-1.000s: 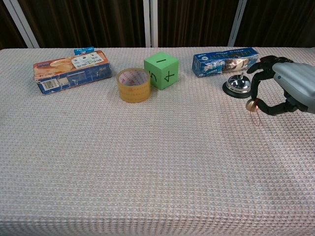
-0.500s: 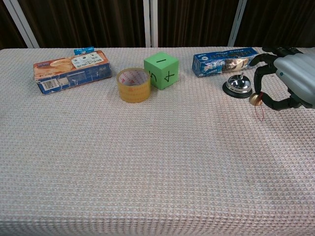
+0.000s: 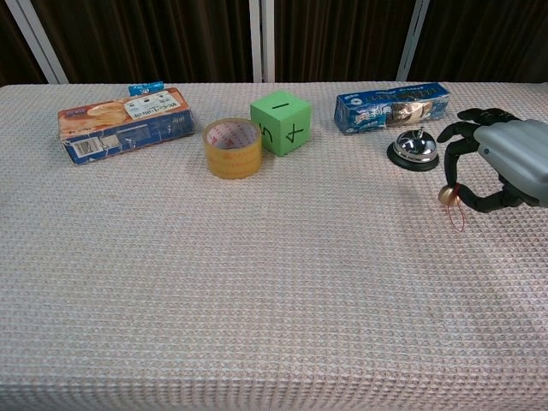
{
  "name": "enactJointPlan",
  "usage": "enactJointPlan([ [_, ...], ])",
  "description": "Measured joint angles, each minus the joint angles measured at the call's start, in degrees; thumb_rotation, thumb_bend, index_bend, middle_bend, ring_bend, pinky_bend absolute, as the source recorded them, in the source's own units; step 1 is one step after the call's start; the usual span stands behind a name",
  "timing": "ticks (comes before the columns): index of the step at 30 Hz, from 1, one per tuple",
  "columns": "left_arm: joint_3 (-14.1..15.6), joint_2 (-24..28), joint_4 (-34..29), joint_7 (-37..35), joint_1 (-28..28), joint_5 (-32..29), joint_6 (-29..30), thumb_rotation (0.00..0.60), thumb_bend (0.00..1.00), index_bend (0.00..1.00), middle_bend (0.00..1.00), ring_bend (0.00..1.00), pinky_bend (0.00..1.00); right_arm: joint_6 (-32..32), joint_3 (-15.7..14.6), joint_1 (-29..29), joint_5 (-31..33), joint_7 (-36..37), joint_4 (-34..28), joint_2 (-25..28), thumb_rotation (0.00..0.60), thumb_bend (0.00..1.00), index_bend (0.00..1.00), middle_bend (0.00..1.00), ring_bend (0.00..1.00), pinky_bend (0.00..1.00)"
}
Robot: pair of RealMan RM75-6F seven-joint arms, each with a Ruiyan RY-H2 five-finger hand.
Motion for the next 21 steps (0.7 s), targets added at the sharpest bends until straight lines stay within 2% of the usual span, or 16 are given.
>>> enactJointPlan([
  [7,-0.03,0.08,0.1,-0.24,0.06,0.12,0.25,0.6,0.25,0.09,0.04,0.01,0.19,-0.57,-0.42,-0.09,0.23,-0.04,1.37,-0.74,0.6,0.43,0.84,0.18,0.0,0.0],
  [9,-0.01,0.1,0.11,-0.25,0.11,0.16,0.33,0.6,0.25,0.09,0.04,0.01,0.19,-0.6,-0.54,-0.13,0.18,0.04,1.7,-0.85,0.6,0.41,0.77,0.18,0.0,0.0],
  [11,0.02,0.1,0.13,-0.26,0.15,0.14,0.34,0.6,0.25,0.09,0.04,0.01,0.19,-0.74,-0.64,-0.14,0.13,0.17,1.77,-0.81,0.6,0.37,0.64,0.18,0.0,0.0],
  [13,0.04,0.08,0.15,-0.27,0.18,0.11,0.34,0.6,0.25,0.09,0.04,0.01,0.19,-0.94,-0.69,-0.13,0.14,0.25,1.7,-0.65,0.6,0.35,0.55,0.18,0.0,0.0],
  [17,0.1,0.06,0.06,0.0,0.19,0.19,0.34,0.6,0.25,0.09,0.04,0.01,0.19,-1.39,-0.79,-0.07,0.17,0.45,1.11,-0.1,0.6,0.33,0.46,0.17,0.0,0.0],
  [21,0.07,0.03,-0.02,0.09,0.19,0.26,0.42,0.6,0.25,0.09,0.04,0.01,0.19,-1.88,-1.09,-0.07,0.06,0.75,0.15,0.85,0.6,0.29,0.31,0.14,0.0,0.0],
])
